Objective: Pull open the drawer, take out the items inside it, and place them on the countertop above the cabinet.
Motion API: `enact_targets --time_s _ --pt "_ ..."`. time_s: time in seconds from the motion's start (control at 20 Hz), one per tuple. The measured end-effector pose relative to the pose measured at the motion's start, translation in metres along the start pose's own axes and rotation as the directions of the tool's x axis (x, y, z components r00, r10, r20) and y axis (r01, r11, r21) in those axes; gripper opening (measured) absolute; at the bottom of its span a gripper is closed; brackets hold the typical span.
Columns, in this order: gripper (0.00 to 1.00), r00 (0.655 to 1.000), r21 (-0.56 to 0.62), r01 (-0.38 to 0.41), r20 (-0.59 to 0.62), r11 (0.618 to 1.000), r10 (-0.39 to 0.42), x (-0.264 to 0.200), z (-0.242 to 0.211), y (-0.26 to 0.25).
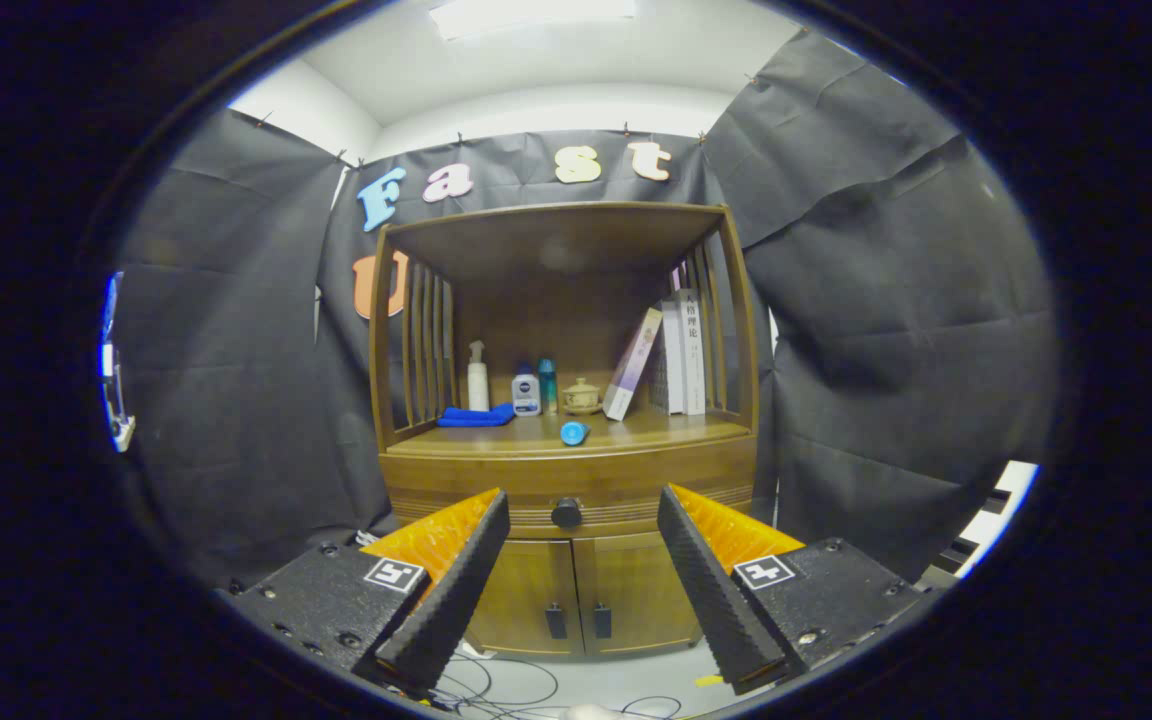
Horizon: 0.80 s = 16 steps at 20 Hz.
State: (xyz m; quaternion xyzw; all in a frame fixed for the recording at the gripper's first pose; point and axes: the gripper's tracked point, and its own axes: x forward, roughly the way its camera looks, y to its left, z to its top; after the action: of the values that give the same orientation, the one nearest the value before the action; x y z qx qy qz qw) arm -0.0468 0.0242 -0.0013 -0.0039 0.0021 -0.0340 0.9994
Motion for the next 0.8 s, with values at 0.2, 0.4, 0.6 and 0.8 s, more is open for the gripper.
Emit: enact_targets --time_s 0.2,0.4,0.6,0.8 --pt "0.98 1.0 0.002 0.0 0.015 1.0 0.0 -0.004 0.007 0.0" --pt "0.98 1.0 -0.008 -0.003 -0.005 1.0 0.003 -0.002 0.0 0.0" --pt "0.98 1.0 -0.014 -0.005 -0.012 1.0 0.005 -0.002 -0.002 0.002" --pt "0.98 1.0 -0.023 -0.006 0.001 1.0 0.006 -0.002 0.003 0.003"
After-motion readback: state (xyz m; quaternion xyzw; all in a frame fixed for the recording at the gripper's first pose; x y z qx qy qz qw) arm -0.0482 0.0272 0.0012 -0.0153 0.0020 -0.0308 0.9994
